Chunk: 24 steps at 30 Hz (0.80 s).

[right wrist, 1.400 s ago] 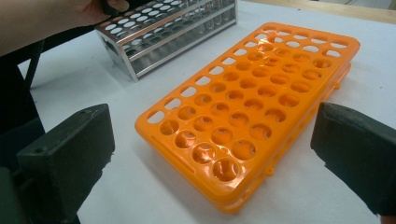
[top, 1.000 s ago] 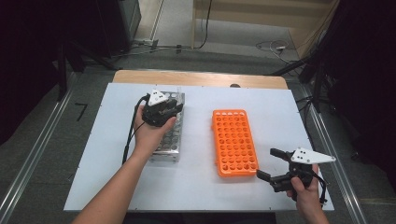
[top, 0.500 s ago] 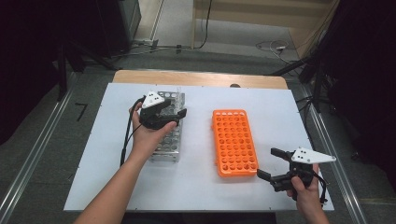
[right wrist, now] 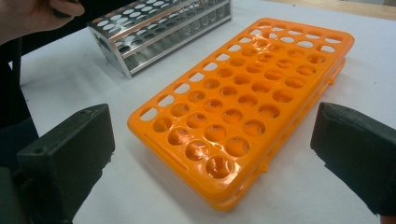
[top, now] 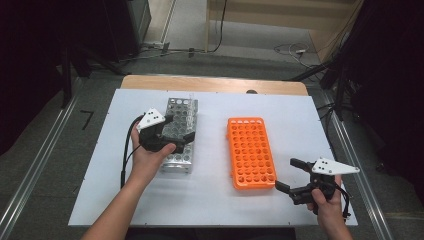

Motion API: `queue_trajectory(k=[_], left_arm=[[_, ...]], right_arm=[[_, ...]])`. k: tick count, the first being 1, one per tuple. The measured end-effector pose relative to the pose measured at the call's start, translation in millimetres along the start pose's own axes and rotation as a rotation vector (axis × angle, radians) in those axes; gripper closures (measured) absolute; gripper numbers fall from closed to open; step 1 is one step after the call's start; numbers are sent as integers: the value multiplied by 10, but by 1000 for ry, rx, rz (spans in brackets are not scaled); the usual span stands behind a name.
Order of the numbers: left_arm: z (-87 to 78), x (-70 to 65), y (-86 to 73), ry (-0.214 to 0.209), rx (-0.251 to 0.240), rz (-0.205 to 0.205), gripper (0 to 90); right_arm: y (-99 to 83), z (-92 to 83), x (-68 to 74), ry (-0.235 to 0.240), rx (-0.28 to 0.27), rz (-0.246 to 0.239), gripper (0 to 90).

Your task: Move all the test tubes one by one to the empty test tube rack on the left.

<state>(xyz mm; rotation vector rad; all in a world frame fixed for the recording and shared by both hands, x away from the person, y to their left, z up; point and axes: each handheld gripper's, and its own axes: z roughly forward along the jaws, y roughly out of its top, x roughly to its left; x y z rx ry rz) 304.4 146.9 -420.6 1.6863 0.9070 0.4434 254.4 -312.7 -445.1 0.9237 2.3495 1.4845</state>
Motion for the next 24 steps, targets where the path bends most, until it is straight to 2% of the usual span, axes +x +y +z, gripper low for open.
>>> queue_trajectory(k=[9, 15, 24], left_arm=[[-242, -110, -111, -10, -14, 16, 0], [-385, -205, -192, -13, -13, 46, 0], [-579, -240, -328, -18, -23, 57, 0]], right_arm=[[-9, 15, -2, -4, 6, 0, 0], [-14, 21, -8, -7, 8, -2, 0], [-23, 22, -21, -14, 10, -4, 0]])
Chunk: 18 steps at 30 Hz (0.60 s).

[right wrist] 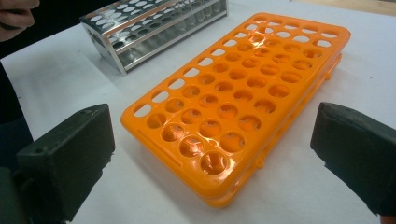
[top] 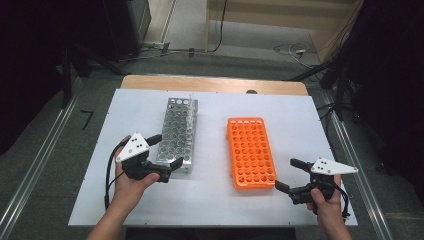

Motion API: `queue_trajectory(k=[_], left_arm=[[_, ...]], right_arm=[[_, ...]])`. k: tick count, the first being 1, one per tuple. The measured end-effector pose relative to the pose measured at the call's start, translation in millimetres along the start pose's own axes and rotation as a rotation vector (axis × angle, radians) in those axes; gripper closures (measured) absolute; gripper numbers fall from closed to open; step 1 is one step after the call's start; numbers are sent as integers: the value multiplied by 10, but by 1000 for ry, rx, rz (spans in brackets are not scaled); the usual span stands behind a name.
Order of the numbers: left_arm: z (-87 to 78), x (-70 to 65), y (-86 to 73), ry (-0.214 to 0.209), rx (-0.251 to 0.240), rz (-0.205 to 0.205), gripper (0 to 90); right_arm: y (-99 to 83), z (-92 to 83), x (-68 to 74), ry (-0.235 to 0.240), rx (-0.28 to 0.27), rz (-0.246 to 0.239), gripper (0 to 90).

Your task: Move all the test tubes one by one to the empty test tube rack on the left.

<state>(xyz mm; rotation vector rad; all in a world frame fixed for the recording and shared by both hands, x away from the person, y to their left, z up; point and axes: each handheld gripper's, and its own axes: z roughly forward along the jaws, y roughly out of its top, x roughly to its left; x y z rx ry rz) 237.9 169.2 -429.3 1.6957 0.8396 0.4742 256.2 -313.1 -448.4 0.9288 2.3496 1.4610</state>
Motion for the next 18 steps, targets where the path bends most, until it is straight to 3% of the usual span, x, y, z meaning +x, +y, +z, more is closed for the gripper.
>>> queue_trajectory(k=[18], left_arm=[[-446, 94, -371, 8, -3, -39, 0]], right_arm=[[-36, -17, -65, -21, 2, 15, 0]])
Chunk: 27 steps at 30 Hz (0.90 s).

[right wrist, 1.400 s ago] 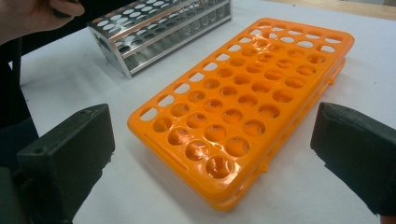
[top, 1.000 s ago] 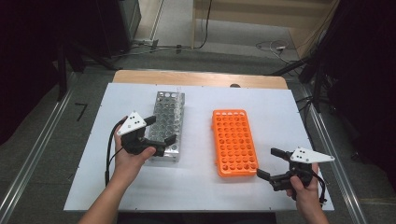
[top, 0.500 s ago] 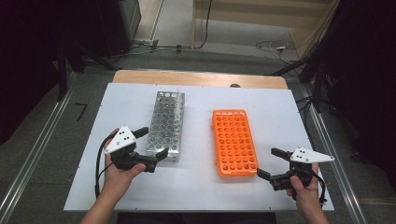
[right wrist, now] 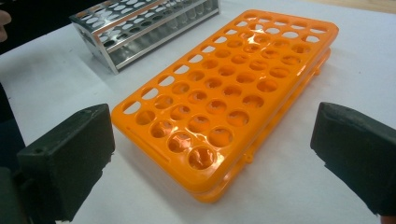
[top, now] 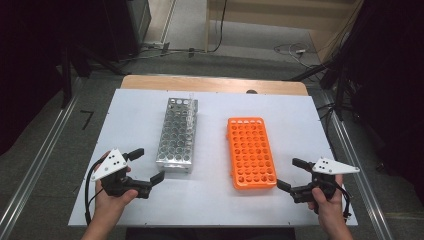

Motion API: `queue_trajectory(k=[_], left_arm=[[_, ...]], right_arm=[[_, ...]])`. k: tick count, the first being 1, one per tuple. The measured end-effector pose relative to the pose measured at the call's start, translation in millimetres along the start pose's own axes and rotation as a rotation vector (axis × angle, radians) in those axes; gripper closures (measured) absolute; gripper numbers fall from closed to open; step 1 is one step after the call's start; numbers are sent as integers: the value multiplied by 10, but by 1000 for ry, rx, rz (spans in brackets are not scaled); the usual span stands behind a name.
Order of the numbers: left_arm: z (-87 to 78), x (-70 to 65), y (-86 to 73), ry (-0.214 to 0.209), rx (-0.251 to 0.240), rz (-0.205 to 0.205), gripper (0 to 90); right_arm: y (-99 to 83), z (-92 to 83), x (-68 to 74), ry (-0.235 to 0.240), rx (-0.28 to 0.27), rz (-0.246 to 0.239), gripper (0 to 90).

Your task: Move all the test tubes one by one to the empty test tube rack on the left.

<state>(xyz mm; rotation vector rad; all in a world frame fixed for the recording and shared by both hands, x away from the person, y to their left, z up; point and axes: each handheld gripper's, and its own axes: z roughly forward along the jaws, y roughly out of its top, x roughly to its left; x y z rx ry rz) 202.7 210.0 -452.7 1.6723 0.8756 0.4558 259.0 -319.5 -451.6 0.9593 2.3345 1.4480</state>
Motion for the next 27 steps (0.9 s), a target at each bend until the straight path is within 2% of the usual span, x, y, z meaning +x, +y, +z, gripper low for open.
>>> queue_trajectory(k=[3, 7, 9, 11, 16, 19, 22, 27], left_arm=[[-59, 50, -70, 4, 9, 6, 0], [-146, 177, -144, 5, -12, -19, 0], [-178, 240, -176, 17, -11, -28, 0], [-193, 279, -202, 36, -1, -19, 0], [-230, 353, -234, 53, -4, -22, 0], [-274, 403, -249, 42, -29, -46, 0], [-295, 427, -255, 49, -41, -54, 0], [-266, 402, -248, 39, -29, -44, 0]], right_arm=[[-12, -8, -36, -5, -3, 5, 0], [-34, -27, -86, -17, -7, 13, 0], [-50, -47, -127, -23, -11, 22, 0], [-64, -66, -161, -31, -16, 27, 0], [-111, -108, -262, -42, -30, 52, 0], [-147, -118, -318, -49, -38, 64, 0], [-176, -131, -358, -57, -41, 78, 0], [-186, -132, -377, -67, -40, 78, 0]])
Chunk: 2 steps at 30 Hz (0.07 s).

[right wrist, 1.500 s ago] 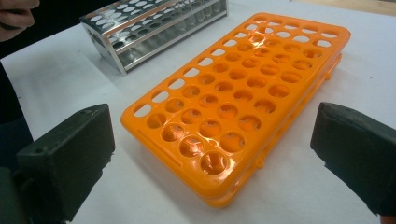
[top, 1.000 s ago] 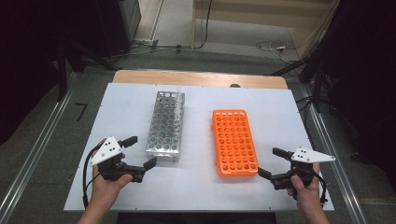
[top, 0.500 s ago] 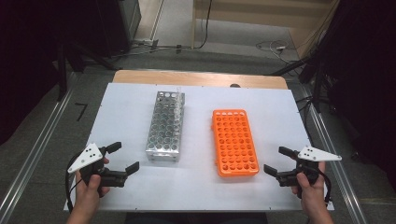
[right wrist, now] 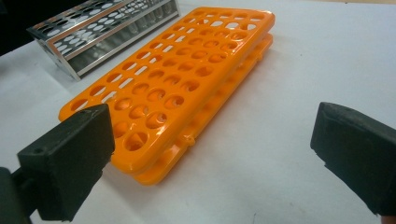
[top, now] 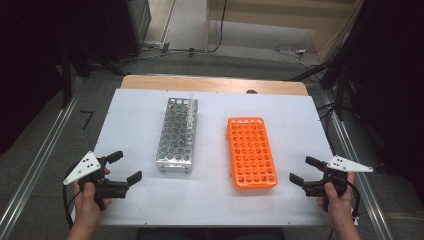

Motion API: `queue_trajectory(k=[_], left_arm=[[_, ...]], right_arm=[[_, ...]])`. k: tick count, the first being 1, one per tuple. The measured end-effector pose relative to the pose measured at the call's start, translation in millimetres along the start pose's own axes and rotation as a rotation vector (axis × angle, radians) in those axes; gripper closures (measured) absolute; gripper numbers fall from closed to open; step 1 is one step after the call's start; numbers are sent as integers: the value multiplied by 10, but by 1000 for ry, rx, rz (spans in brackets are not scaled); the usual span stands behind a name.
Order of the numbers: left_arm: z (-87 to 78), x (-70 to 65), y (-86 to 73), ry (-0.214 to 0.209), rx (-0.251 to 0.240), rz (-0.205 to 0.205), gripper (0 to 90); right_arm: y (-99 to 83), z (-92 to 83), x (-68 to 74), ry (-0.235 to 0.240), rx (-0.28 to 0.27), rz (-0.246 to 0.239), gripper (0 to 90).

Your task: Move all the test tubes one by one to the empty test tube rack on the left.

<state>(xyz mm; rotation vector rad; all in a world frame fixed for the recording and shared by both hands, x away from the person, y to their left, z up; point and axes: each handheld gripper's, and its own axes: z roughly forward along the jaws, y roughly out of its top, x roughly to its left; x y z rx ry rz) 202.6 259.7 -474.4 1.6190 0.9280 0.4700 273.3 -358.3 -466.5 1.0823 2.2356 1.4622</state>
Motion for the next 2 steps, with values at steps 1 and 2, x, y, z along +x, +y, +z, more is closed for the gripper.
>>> queue_trajectory(k=[1, 2], left_arm=[[7, -4, 1, 0, 2, 3, 0], [14, -4, 0, -1, 3, 1, 0]], right_arm=[[-1, 2, 1, 0, 0, -2, 0], [-3, 2, 5, 0, 2, -1, 0]])
